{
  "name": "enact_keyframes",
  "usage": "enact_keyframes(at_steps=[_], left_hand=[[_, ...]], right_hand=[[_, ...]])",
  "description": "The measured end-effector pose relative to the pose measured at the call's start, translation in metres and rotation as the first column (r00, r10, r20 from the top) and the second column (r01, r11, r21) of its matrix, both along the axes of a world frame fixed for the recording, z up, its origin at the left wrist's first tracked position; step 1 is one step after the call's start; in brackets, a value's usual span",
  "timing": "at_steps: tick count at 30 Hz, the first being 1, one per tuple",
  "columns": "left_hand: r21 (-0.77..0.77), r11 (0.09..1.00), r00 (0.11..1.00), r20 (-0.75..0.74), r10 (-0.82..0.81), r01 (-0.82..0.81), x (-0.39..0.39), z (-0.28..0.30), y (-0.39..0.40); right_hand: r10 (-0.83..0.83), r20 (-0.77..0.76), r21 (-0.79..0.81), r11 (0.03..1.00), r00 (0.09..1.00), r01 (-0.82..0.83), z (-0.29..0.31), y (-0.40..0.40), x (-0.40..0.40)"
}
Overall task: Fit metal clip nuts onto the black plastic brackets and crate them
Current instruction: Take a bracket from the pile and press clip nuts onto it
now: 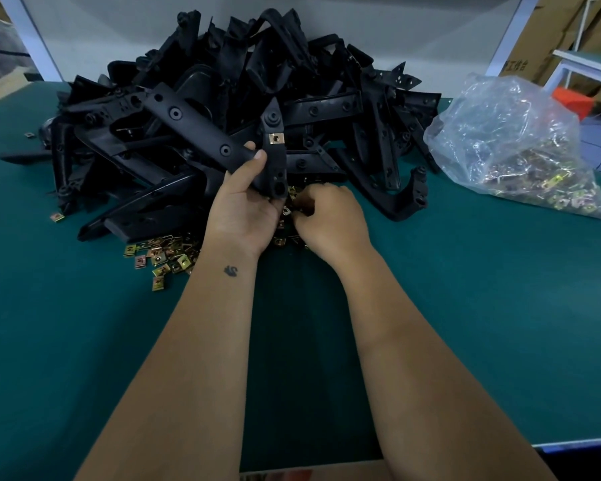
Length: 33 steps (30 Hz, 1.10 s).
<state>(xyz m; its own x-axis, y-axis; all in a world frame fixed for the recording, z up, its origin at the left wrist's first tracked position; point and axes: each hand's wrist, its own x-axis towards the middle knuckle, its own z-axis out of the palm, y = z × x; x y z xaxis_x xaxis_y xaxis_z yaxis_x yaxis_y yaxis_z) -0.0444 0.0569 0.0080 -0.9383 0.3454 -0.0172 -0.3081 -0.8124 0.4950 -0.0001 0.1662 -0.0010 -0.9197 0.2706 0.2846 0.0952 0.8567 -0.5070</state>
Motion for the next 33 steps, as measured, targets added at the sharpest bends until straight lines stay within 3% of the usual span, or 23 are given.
enact_keyframes(at_steps=[3,7,13,21,33], left_hand=[[-0.025,1.0,1.0,-0.001,-0.001,0.001,-0.001,0.0,0.0],[-0.078,0.997,1.0,0.009,-0.023,0.024,0.001,0.0,0.0],[-0.113,0.993,1.0,0.006,-0.024,0.025,0.001,0.0,0.002],[-0.073,0.994,0.997,0.001,-0.078,0.078,0.0,0.0,0.002],[0.0,0.99,0.989,-0.044,-0.14,0.141,0.002,0.0,0.001]], right_hand=[[-0.025,-0.043,-0.076,0.997,0.999,0.022,0.0,0.002,-0.001],[-0.114,-0.189,-0.396,0.918,0.975,0.03,0.005,0.004,0.0],[-0.206,-0.223,-0.812,0.58,0.953,-0.064,0.013,0.007,0.001],[-0.166,-0.33,-0.933,0.205,0.929,-0.295,0.02,0.01,0.004],[-0.088,-0.34,-0.929,0.185,0.936,-0.32,0.023,0.008,0.007]])
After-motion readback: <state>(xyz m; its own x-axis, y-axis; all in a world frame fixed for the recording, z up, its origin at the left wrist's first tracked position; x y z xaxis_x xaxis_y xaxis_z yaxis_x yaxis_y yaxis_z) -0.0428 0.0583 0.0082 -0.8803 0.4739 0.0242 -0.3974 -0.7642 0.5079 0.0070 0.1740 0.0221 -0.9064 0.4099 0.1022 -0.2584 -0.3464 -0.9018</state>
